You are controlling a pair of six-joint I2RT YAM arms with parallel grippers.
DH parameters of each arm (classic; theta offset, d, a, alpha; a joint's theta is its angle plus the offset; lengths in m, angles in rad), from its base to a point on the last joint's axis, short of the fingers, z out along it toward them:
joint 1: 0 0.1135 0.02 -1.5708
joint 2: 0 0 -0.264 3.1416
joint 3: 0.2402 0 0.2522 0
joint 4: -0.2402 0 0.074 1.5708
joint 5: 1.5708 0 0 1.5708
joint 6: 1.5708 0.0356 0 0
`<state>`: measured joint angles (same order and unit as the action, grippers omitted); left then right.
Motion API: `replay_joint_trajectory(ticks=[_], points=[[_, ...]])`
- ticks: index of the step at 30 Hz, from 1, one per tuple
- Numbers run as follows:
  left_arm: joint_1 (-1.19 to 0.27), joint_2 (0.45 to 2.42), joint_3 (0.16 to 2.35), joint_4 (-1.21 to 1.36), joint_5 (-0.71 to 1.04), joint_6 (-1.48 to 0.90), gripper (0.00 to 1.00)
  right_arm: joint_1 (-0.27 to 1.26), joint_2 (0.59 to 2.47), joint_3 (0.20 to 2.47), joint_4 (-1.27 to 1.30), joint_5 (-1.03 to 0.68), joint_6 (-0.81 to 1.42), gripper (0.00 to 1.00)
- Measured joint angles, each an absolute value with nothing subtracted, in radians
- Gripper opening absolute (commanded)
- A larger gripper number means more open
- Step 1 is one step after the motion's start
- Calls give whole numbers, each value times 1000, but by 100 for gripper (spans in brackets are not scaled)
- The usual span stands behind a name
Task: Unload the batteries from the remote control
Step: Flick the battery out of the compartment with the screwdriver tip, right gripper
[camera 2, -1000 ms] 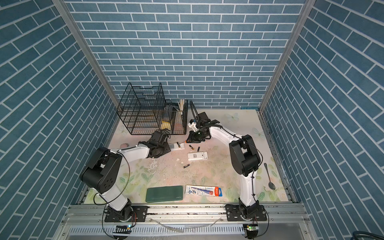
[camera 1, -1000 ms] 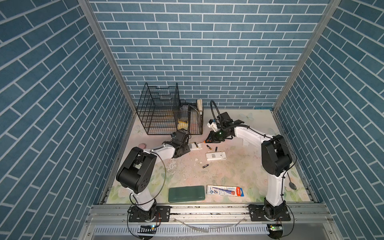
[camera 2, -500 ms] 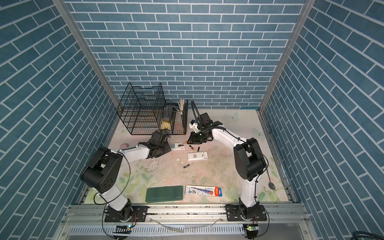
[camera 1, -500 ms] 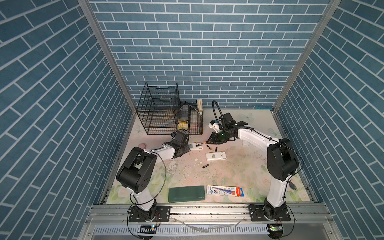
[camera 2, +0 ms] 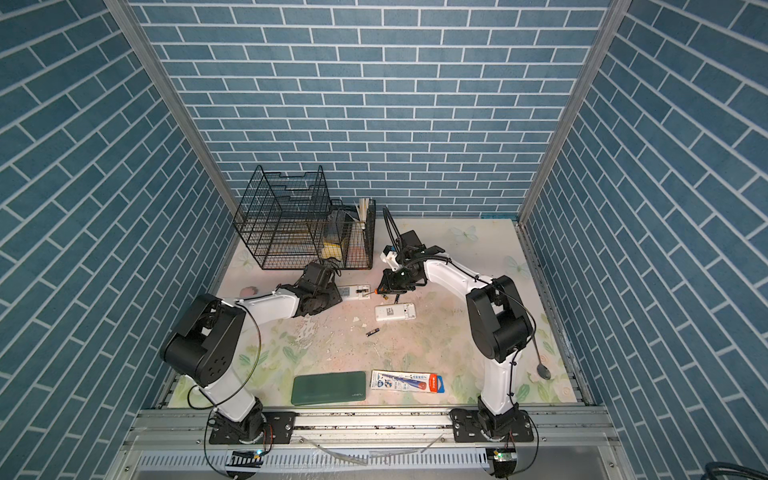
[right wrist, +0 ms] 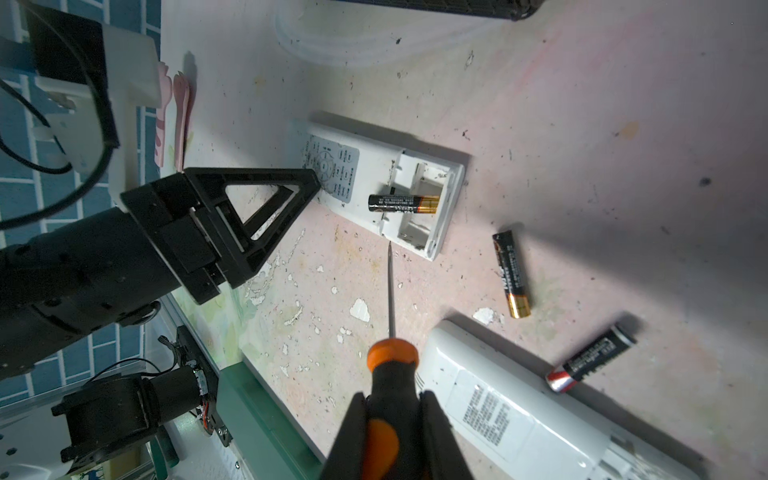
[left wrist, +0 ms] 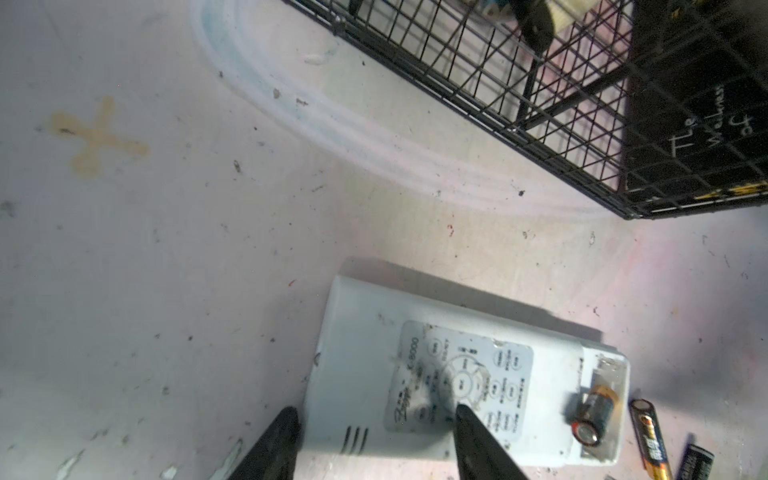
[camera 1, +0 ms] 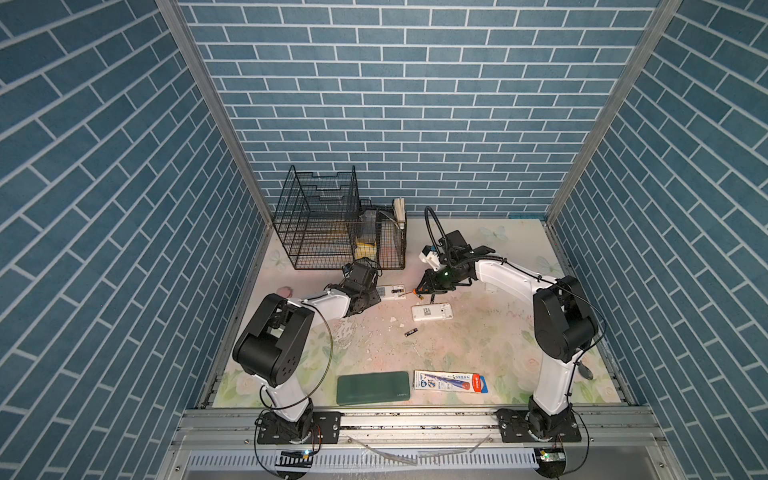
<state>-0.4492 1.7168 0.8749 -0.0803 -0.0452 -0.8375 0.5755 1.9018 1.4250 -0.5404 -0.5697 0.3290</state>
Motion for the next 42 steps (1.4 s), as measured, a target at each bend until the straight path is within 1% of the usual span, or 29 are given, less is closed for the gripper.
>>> replay_joint_trajectory(ticks=[25,33,42], points=[[-449,1718,871,-71,-45,-837,61,552,1967,1428,-486,-573,337,0],[-449,1728,865,-30,-44,-834,61,543,2022,1498,-464,-584,380,0],[-449,1727,846,17,-42,-834,60,527,2028,1518,-414,-581,432,0]])
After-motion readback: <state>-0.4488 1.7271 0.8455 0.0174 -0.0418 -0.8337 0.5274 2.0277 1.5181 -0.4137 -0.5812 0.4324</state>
